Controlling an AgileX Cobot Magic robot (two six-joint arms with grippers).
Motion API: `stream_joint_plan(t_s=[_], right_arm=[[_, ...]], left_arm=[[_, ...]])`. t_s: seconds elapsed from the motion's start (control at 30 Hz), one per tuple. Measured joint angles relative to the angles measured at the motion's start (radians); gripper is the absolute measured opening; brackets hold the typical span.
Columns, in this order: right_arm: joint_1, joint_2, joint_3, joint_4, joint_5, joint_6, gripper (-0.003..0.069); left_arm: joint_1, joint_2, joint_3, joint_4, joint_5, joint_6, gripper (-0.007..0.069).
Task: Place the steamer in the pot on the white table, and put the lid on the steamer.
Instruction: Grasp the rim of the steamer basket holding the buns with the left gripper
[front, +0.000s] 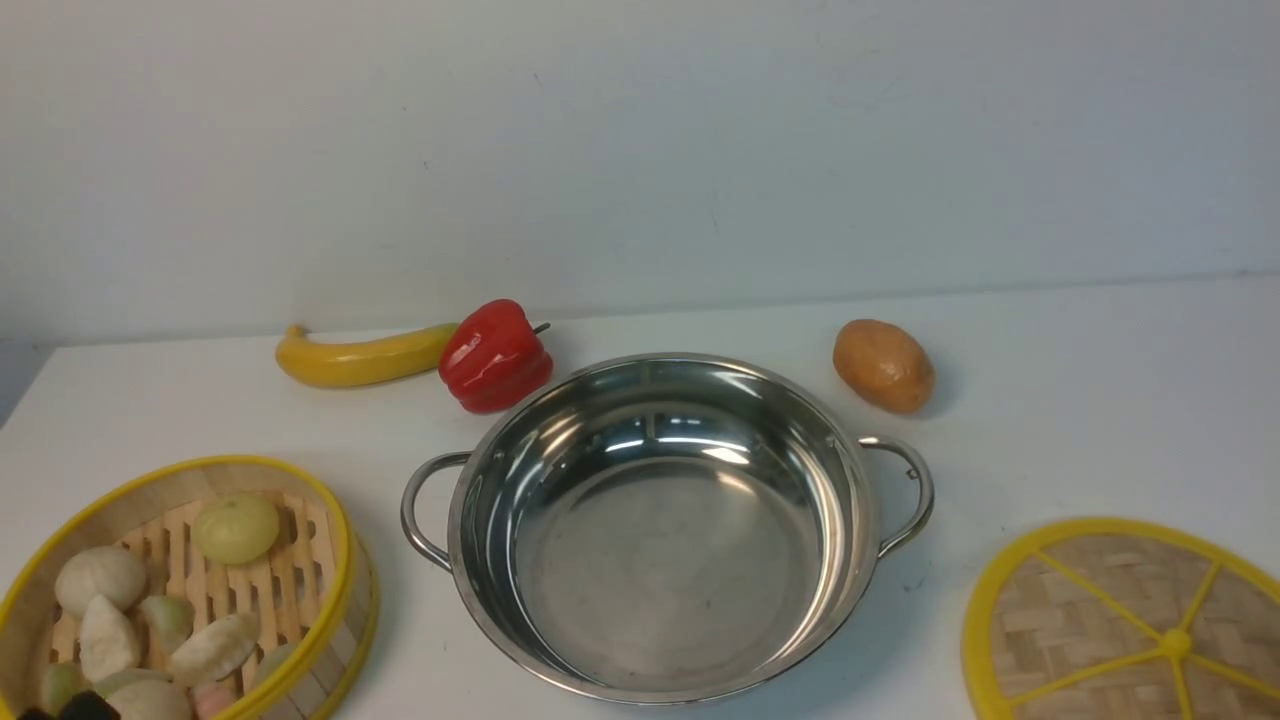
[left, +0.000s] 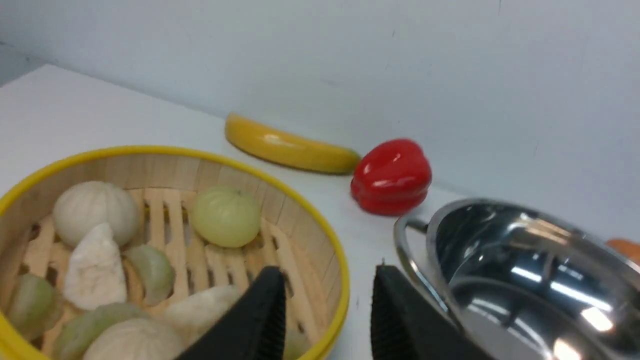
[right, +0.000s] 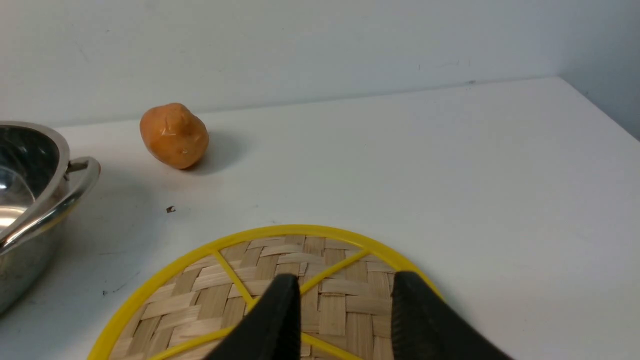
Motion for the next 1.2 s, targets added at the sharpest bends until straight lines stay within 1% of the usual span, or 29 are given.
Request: stream_joint_plan(t_s=[0.1, 0.2, 0.27, 0.33, 0.4, 0.47, 0.5, 0.6, 0.63, 0.67, 0.7, 0.87, 1.0, 1.03, 1.2], right_arm=[[0.000, 0.000, 0.000, 0.000, 0.000, 0.000, 0.0241], [0.000, 0.000, 0.000, 0.000, 0.000, 0.000, 0.0241], [0.000, 0.000, 0.000, 0.000, 0.000, 0.000, 0.0241], [0.000, 0.000, 0.000, 0.000, 0.000, 0.000, 0.0241], [0.000, 0.000, 0.000, 0.000, 0.000, 0.000, 0.0241], [0.000, 0.000, 0.000, 0.000, 0.000, 0.000, 0.0241], [0.000, 0.000, 0.000, 0.000, 0.000, 0.000, 0.0241], [0.000, 0.000, 0.000, 0.000, 0.000, 0.000, 0.0241], [0.000, 0.000, 0.000, 0.000, 0.000, 0.000, 0.0241], [0.000, 0.000, 0.000, 0.000, 0.000, 0.000, 0.0241], [0.000, 0.000, 0.000, 0.000, 0.000, 0.000, 0.0241], [0.000, 0.000, 0.000, 0.000, 0.000, 0.000, 0.0241], [0.000, 0.000, 0.000, 0.000, 0.000, 0.000, 0.0241], [0.000, 0.000, 0.000, 0.000, 0.000, 0.000, 0.0241], [0.000, 0.000, 0.000, 0.000, 0.000, 0.000, 0.0241]], left_arm=[[0.000, 0.000, 0.000, -0.067, -0.045, -0.002, 0.0239], [0.000, 0.000, -0.028, -0.076, -0.019, 0.017, 0.0239], [-0.001, 0.005, -0.133, -0.077, 0.094, 0.067, 0.0239], [-0.001, 0.032, -0.228, -0.084, 0.196, 0.081, 0.0239], [-0.001, 0.126, -0.365, -0.085, 0.377, 0.089, 0.0239], [-0.001, 0.195, -0.461, -0.074, 0.511, 0.094, 0.0239], [-0.001, 0.251, -0.523, -0.065, 0.590, 0.102, 0.0239], [-0.001, 0.435, -0.687, -0.027, 0.765, 0.143, 0.0239], [-0.001, 0.448, -0.709, -0.023, 0.774, 0.147, 0.0239], [-0.001, 0.499, -0.752, -0.009, 0.815, 0.167, 0.0239], [-0.001, 0.627, -0.840, 0.017, 0.870, 0.198, 0.0239], [-0.001, 0.913, -1.002, 0.034, 0.951, 0.290, 0.0248], [-0.001, 1.147, -1.086, 0.035, 0.963, 0.374, 0.0296], [-0.001, 1.203, -1.104, 0.035, 0.963, 0.387, 0.0314], [-0.001, 1.433, -1.158, 0.059, 0.955, 0.404, 0.0347]])
